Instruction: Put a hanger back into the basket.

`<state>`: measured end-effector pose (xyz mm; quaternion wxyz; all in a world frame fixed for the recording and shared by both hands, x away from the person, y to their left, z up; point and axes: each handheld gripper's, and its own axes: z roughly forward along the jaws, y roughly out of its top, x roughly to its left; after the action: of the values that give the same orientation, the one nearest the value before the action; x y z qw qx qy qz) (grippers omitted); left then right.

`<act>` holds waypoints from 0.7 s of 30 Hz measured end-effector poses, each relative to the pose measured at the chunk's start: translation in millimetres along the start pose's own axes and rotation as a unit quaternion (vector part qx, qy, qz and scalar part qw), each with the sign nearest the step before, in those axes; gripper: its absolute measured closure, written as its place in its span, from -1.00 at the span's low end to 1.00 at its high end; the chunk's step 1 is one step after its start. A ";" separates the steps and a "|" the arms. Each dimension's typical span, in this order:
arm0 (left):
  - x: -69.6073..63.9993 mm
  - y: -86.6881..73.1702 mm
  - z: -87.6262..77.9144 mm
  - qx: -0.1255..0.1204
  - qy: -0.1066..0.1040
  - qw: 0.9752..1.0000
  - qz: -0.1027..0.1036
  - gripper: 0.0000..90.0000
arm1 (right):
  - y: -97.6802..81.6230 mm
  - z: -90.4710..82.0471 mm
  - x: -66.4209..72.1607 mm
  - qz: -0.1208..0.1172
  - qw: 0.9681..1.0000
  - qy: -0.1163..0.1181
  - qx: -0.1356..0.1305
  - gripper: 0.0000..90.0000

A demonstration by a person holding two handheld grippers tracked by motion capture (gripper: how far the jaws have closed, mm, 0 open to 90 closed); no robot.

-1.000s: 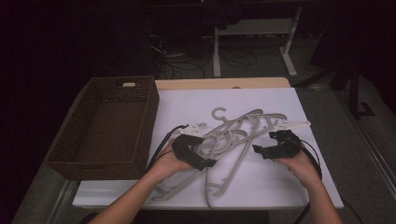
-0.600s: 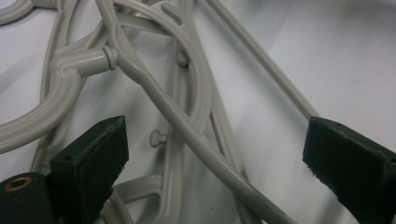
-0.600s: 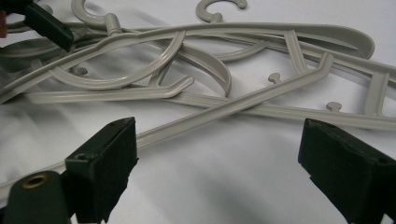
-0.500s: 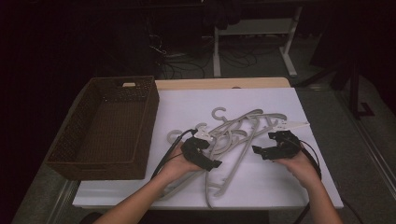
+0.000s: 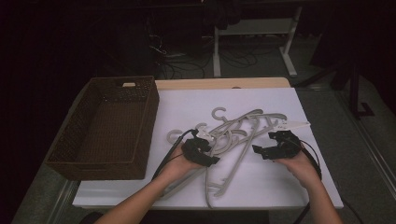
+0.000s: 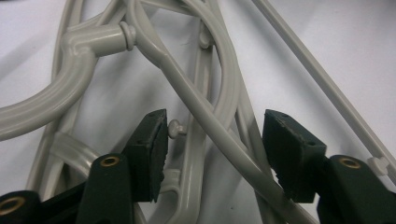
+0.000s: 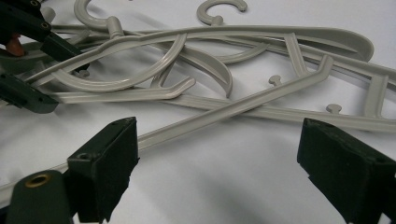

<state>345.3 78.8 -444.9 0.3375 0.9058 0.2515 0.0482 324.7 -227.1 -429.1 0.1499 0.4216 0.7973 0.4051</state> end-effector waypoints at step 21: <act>15.4 3.2 -20.1 -0.051 0.011 0.995 -0.083 0.59 | 1.4 -1.6 0.1 0.002 1.000 0.002 -0.009 -0.71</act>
<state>354.9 96.0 -428.8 0.3836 0.8629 0.3263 0.0428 324.5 -227.4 -427.1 0.1514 0.4207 0.7931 0.4136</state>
